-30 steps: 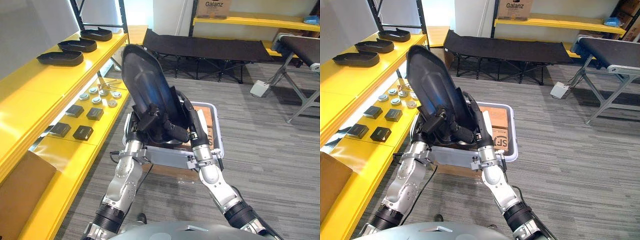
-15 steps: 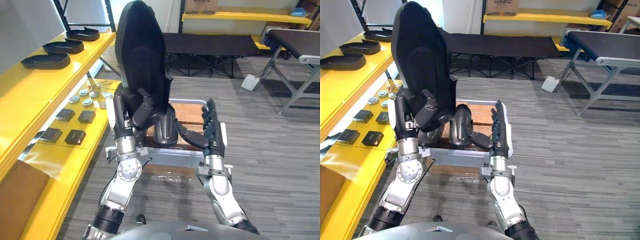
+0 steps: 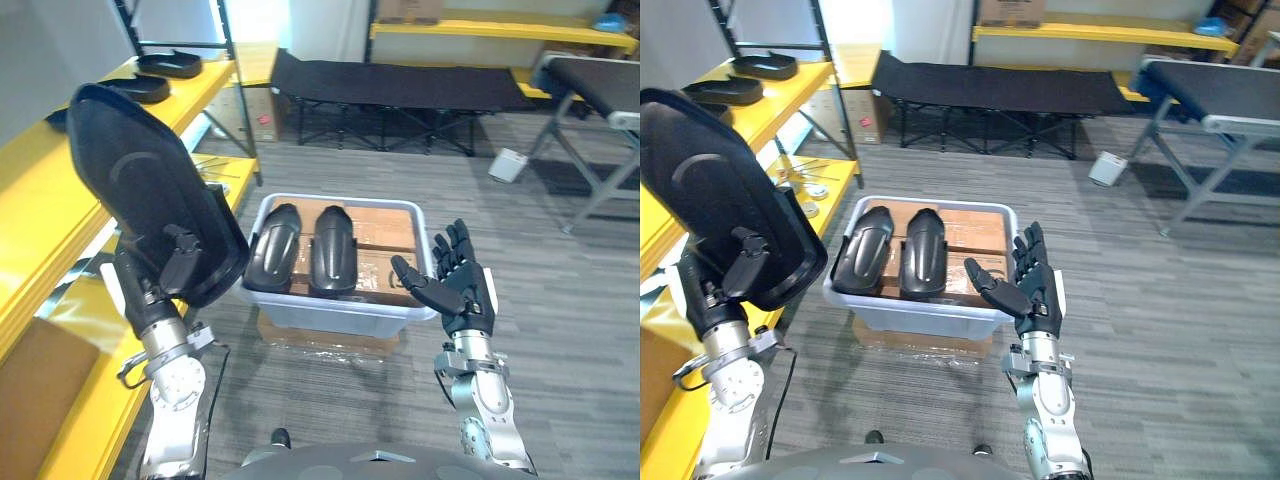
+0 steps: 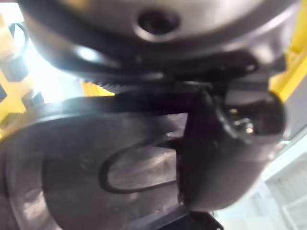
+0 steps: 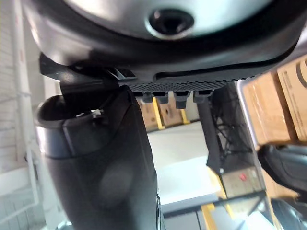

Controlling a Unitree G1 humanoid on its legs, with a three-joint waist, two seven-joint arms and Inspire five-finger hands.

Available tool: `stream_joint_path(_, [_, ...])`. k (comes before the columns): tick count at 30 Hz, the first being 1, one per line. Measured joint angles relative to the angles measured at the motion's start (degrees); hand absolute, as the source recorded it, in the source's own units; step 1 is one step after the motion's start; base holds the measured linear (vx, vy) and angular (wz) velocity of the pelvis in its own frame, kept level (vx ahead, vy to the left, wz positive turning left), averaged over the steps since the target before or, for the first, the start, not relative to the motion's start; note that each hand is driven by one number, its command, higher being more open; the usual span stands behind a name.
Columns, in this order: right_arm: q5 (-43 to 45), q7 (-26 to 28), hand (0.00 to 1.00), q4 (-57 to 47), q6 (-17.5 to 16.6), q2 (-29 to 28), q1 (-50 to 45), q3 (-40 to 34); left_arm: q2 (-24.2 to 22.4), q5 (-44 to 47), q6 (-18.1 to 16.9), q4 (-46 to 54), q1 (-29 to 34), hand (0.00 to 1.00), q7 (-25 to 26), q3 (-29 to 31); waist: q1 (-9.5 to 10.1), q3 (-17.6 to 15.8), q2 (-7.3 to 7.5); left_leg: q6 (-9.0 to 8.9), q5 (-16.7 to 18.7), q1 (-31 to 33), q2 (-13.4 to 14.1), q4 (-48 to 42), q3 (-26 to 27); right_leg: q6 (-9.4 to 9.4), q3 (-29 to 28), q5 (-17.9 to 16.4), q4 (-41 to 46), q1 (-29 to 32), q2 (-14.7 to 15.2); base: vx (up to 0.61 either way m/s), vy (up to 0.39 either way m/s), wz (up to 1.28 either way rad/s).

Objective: Walk over and take three plastic housings, then place them on the shelf

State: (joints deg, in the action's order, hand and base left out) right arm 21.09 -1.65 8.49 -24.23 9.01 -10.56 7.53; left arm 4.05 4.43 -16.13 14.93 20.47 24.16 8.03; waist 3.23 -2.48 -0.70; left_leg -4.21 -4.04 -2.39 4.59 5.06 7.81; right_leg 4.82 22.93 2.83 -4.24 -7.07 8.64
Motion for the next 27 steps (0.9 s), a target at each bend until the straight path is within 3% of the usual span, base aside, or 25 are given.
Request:
stream_joint_path(3, [-0.39,1.66,1.00,2.14,1.68,0.11,2.18,2.02,-1.86,4.34,-1.15,4.31,5.80,0.00,-5.18,3.40,3.21,-0.29,-0.45,0.01,-0.23,0.46,-0.51,0.01,-2.81,0.04,2.99,-1.14,0.15,-1.19,0.19,-0.01,-0.010,0.46])
stream_joint_path(7, [-0.38,3.56,1.00,2.57,4.04,0.32,4.57,4.40,-3.92,6.83,-2.29,5.98,10.20,0.00,-6.86,7.62,5.95,-0.37,-0.47,0.15,-0.39,1.21,-0.72,-0.45,-5.88,0.33,6.13,-1.66,0.66,-2.27,0.15,0.02,-0.022,0.48])
stream_joint_path(10, [-0.28,4.16,1.00,3.35,5.71,0.41,7.02,4.45,-4.11,8.42,-2.30,5.95,11.99,0.00,-8.56,8.50,6.93,-2.33,-0.54,0.81,2.60,6.06,-1.72,-9.70,-8.93,0.41,10.05,-3.12,3.04,-3.70,0.38,-0.01,-0.010,0.66])
stream_joint_path(12, [-0.30,3.46,1.00,3.42,6.47,0.74,7.70,4.39,-4.21,9.21,-2.29,5.94,12.04,0.00,-10.95,8.45,6.88,-3.90,-1.14,2.06,5.47,8.35,-0.68,-14.23,-6.27,0.64,13.61,-4.09,3.89,-5.46,0.31,-0.05,0.027,0.98])
stream_joint_path(14, [-0.45,2.42,1.00,3.41,6.66,1.78,6.94,4.50,-4.30,9.71,-2.30,5.82,12.10,0.00,-14.51,7.86,6.08,-4.83,-1.64,2.61,4.58,9.45,1.99,-15.34,1.21,1.42,17.98,-6.00,6.32,-6.28,1.30,-0.02,0.008,1.16])
stream_joint_path(17, [-1.32,2.20,1.00,3.42,8.07,1.84,6.73,4.87,-4.83,11.74,-2.36,5.85,13.10,0.00,-16.58,7.33,7.32,-5.07,-1.94,2.67,1.43,8.68,0.72,-10.67,0.97,1.17,18.61,-6.61,7.06,-5.37,2.48,0.00,0.053,0.38])
stream_joint_path(22, [-2.73,2.59,1.00,3.41,8.70,1.37,4.15,5.49,-5.45,11.93,-2.68,5.86,13.72,0.00,-18.31,5.93,7.16,-5.71,-1.32,2.98,-2.11,5.80,-1.00,-3.78,1.28,1.24,18.40,-6.58,7.14,-4.93,3.29,0.01,0.049,0.02])
stream_joint_path(25, [-2.76,2.63,1.00,2.63,8.70,1.29,3.56,5.03,-4.87,11.98,-2.68,5.84,12.53,0.00,-19.35,5.48,5.67,-6.29,-0.46,3.09,-2.94,6.44,-1.26,-2.53,0.84,1.80,18.39,-8.12,9.59,-3.16,4.04,-0.01,0.017,0.12])
stream_joint_path(26, [-2.75,2.49,1.00,1.43,8.54,0.84,1.98,3.87,-3.71,12.19,-2.64,5.80,11.37,0.00,-19.91,4.39,4.87,-6.42,-0.07,3.17,-2.94,7.38,-2.09,-2.82,-0.62,2.27,16.98,-10.81,13.44,-1.74,5.13,0.01,0.011,0.83])
stream_joint_path(27, [-2.75,2.23,1.00,0.06,8.48,0.05,-0.25,2.29,-1.96,13.08,-2.61,5.72,9.74,0.00,-21.13,2.90,2.87,-6.69,0.47,3.44,-3.06,7.97,-3.72,-3.02,-4.07,2.01,12.28,-13.07,16.86,-1.17,5.35,0.02,0.002,1.15])
